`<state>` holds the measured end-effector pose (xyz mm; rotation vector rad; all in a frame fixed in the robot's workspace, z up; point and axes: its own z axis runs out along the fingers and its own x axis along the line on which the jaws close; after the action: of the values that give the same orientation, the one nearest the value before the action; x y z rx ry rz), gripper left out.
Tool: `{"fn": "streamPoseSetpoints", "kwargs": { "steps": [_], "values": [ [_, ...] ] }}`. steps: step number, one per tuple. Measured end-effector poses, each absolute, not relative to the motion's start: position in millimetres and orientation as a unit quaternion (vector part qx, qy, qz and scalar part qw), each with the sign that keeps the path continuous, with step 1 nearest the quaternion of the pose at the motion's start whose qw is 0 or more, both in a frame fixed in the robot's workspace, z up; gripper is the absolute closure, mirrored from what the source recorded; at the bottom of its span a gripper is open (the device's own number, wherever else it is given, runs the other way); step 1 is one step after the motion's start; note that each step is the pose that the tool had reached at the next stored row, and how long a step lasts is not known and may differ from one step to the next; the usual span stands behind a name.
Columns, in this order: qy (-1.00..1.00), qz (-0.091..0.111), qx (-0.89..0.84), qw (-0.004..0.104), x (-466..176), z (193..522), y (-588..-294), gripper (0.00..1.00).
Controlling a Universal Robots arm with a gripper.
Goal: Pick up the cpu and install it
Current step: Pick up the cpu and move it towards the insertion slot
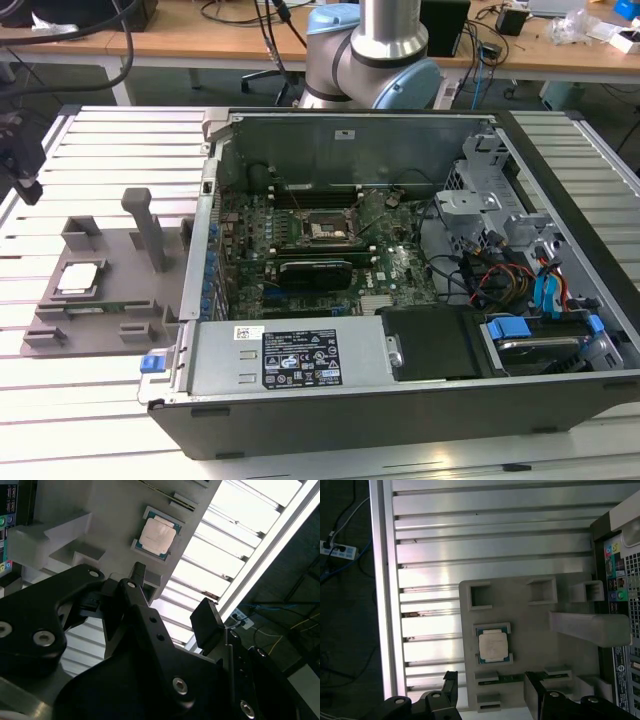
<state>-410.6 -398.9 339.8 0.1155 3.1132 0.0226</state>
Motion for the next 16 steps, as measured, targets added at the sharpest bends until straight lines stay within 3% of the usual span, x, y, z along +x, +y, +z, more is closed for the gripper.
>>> {"fn": "streamPoseSetpoints", "kwargs": {
  "steps": [16],
  "values": [
    [0.999,0.007,0.037,0.013,-410.6,337.1,-398.9,0.36]
  ]
}}
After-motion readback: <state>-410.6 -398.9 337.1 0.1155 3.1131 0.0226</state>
